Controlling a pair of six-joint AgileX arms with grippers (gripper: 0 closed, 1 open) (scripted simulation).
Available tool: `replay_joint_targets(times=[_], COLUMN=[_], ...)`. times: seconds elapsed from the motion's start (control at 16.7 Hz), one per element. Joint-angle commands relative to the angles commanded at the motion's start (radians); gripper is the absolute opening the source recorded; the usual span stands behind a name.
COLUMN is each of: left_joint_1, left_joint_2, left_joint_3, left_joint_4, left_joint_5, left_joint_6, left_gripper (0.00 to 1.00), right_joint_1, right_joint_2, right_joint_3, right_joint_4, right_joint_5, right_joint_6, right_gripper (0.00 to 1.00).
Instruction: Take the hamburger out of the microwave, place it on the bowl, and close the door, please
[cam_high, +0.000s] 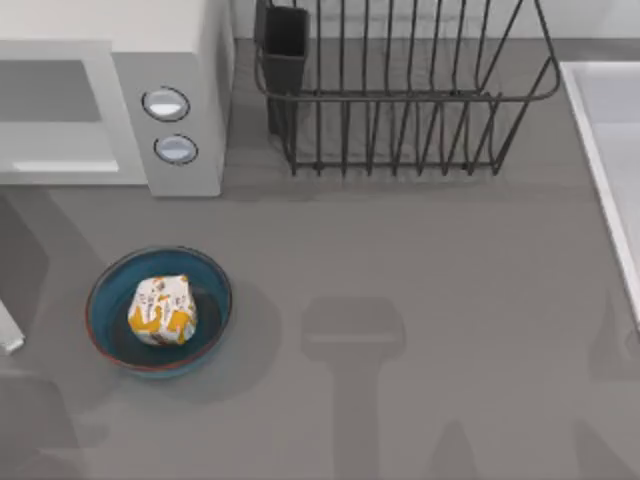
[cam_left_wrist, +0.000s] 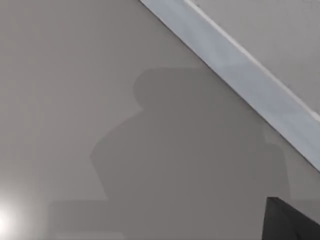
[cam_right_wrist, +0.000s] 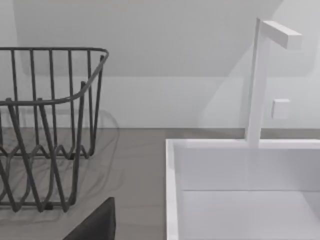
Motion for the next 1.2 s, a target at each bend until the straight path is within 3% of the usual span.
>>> replay_joint_targets(times=[0.18, 0.6, 1.2], left_joint_1=[-0.065, -0.100, -0.575], left_joint_2=[-0.063, -0.071, -0.222], left_joint_3=[-0.060, -0.067, -0.156], left_joint_4=[0.022, 0.021, 0.034], left_joint_5=[-0.047, -0.072, -0.390], left_joint_6=[-0.063, -0.096, -0.445], left_gripper=[0.00, 0.00, 0.00], right_joint_1=[0.000, 0.000, 0.000], right_joint_2=[0.000, 0.000, 0.000], right_joint_3=[0.000, 0.000, 0.000], right_joint_4=[0.000, 0.000, 0.000], right_joint_5=[0.000, 0.000, 0.000], right_joint_6=[0.000, 0.000, 0.000], right_gripper=[1.00, 1.00, 1.00])
